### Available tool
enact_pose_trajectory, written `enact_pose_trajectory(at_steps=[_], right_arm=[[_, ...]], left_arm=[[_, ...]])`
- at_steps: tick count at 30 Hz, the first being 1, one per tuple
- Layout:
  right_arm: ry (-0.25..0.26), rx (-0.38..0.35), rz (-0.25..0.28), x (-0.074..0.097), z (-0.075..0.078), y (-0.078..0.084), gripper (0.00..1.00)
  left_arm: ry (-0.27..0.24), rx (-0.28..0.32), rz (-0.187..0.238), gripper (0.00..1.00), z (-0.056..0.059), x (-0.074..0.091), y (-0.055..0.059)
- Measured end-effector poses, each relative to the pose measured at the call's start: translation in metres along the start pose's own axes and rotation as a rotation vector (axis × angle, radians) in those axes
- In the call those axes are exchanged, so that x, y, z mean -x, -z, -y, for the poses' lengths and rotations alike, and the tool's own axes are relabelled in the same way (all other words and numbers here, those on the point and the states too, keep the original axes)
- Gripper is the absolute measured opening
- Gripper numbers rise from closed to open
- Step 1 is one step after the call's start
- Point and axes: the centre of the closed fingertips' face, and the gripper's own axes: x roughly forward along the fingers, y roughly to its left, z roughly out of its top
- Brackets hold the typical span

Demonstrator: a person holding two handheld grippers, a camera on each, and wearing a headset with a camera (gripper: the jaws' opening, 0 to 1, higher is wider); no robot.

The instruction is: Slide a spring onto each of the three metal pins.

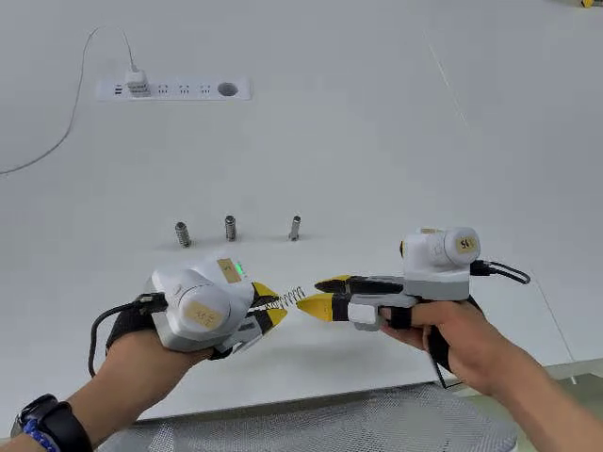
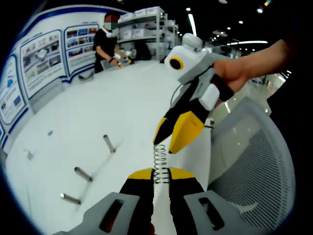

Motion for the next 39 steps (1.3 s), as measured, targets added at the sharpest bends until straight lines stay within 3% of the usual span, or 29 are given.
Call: enact_pose_trajectory(at_steps=[12,24,29,31,33,39], right_arm=[[-0.069,-0.029,-0.01,-0.005,-0.01,-0.004,0.2],[-0.108,-0.027,-0.039,-0.002,-0.018,-0.008,0.12],[-0.107,0.016,-0.053,0.001,-0.023,-0.017,0.12],[-0.085,0.066,-0.089,0.003,-0.023,-0.019,0.12],[-0.068,0.174,-0.126,0.005,-0.027,-0.021,0.12],[-0.069,0.247,-0.187,0.005,-0.033,-0.022,0.12]], left_arm=[[0.017,-0.038,0.008,0.1,0.002,-0.002,-0.009],[0.041,-0.052,-0.006,0.09,0.001,-0.004,-0.006],[0.052,-0.049,0.011,0.09,0.0,-0.007,-0.011],[0.061,-0.043,0.023,0.09,0.0,-0.007,-0.014],[0.073,-0.043,0.041,0.09,0.002,-0.008,-0.017],[0.094,-0.044,0.059,0.09,0.006,-0.009,-0.022]])
